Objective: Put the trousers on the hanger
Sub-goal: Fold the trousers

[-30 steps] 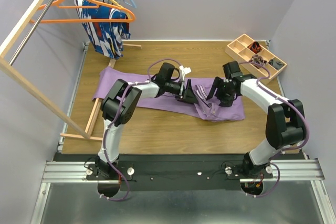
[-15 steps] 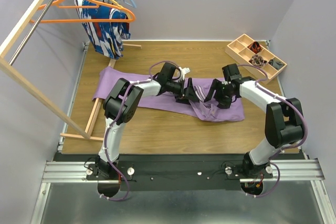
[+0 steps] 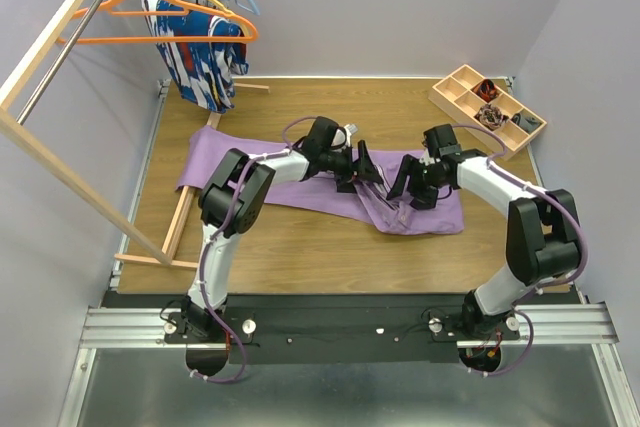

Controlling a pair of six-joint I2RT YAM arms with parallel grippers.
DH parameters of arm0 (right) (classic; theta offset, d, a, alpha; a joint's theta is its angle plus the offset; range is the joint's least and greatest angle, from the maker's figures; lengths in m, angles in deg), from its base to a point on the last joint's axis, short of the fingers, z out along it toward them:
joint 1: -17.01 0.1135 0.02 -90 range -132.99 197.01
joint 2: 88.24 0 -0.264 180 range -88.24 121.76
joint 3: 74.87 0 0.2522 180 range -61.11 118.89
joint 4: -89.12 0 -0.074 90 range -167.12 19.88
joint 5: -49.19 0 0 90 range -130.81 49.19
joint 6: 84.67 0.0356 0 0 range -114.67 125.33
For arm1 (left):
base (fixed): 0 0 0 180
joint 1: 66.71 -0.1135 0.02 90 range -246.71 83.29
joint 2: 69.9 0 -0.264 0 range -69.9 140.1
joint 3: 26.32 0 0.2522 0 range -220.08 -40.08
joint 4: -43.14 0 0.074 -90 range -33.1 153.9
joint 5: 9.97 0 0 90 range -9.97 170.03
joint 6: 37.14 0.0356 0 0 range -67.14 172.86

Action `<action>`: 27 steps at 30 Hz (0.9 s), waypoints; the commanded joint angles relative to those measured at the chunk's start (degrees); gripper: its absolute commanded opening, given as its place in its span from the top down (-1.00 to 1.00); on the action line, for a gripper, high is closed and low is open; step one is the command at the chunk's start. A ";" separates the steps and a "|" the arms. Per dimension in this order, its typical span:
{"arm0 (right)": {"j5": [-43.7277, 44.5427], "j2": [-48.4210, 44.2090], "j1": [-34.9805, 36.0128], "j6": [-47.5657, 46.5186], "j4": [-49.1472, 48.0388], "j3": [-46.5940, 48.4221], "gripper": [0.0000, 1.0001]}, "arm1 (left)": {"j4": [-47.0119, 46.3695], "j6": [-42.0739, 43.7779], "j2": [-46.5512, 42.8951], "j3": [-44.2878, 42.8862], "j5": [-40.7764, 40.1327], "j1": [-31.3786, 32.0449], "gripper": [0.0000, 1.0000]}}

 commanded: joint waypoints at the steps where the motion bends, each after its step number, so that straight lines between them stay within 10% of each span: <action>1: -2.91 -1.50 0.17 -2.10 1.06 -1.51 -0.46 | 4.33 -1.54 2.47 -4.58 -5.59 1.69 -0.72; 12: -1.68 -2.90 0.17 -3.15 -0.53 -3.70 -0.46 | 11.27 -0.31 4.93 -11.09 -8.15 3.54 -0.62; 21: -1.42 -5.88 0.09 -1.92 -0.44 -2.48 -0.60 | 12.07 1.18 7.48 -14.69 -4.11 4.07 1.00; 27: 0.60 -10.54 -0.44 -1.66 4.12 3.49 -0.70 | 7.07 1.01 4.32 -14.78 2.65 1.00 1.00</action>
